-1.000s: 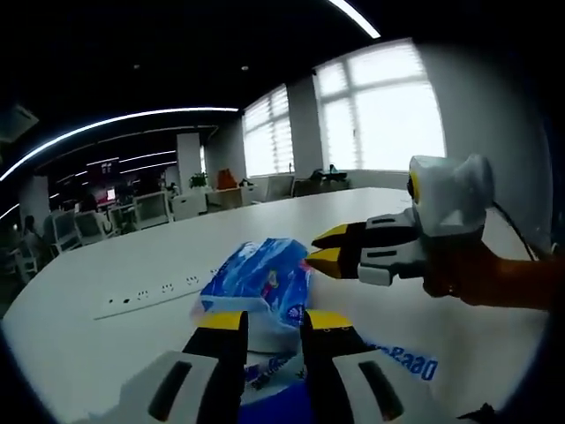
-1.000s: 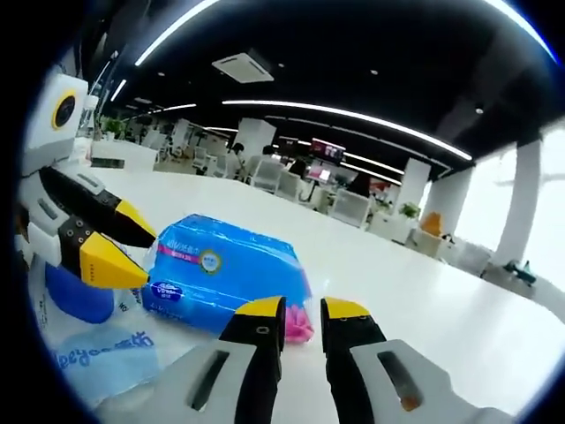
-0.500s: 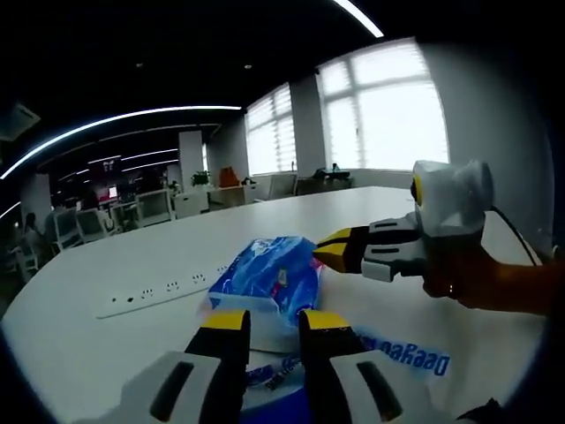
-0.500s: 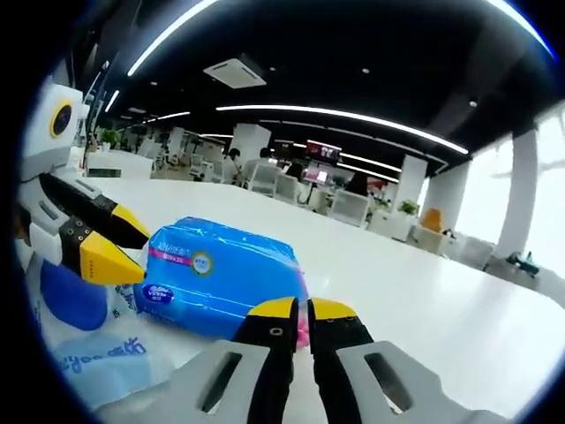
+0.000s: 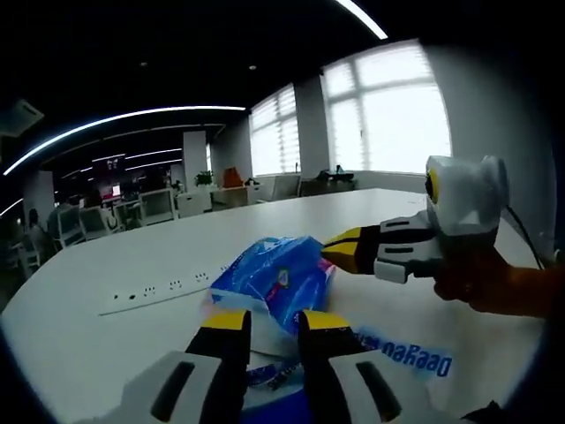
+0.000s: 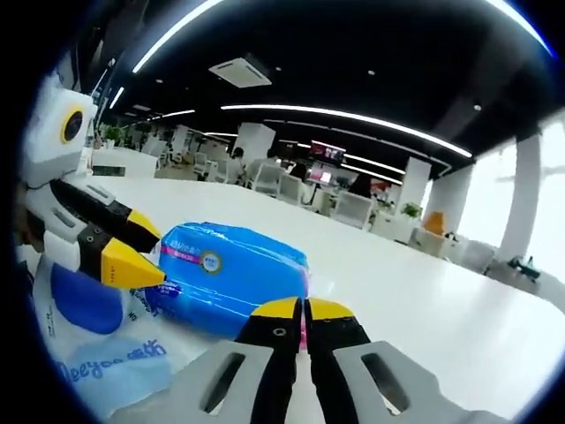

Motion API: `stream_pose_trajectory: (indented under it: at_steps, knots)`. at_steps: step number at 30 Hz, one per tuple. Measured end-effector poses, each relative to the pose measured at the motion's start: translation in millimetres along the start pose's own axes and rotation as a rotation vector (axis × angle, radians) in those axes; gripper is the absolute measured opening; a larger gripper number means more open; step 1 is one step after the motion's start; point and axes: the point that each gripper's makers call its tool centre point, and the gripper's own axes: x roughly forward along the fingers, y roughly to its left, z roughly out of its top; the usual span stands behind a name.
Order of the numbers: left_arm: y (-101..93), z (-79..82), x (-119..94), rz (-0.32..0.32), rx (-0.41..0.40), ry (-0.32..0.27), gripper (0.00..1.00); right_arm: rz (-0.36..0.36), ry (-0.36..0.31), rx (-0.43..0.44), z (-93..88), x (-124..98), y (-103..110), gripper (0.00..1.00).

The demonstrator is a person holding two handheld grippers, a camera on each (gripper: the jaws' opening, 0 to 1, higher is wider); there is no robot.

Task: Arrange the tabletop items into an orderly group along one side of the table until the central work area is clear of visible clutter.

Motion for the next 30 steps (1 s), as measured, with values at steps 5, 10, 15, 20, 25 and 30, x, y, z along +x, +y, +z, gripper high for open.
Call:
stream_pose_trajectory:
  at_steps: [5, 10, 15, 20, 25, 30]
  knots:
    - [4.2, -0.2, 0, 0.009, -0.037, -0.011, 0.14, 0.009, 0.002, 0.013, -3.9, -3, 1, 0.00]
    - [5.2, 2.1, -2, 0.009, 0.042, -0.031, 0.02, 0.012, 0.005, -0.006, -3.9, -5, 6, 0.00]
    - [5.8, 0.6, -1, 0.004, 0.100, -0.024, 0.00, 0.009, -0.011, -0.054, 0.6, -8, 8, 0.00]
    - [7.7, 3.6, -1, 0.021, 0.144, -0.038, 0.00, 0.003, -0.013, -0.124, 2.8, -12, 8, 0.00]
    - [1.2, 7.1, -1, 0.001, 0.180, -0.074, 0.00, -0.014, -0.034, -0.202, 9.5, -15, 1, 0.00]
    - [-2.3, 15.1, -1, -0.004, 0.176, -0.098, 0.00, -0.042, -0.061, -0.248, 14.6, -23, -2, 0.00]
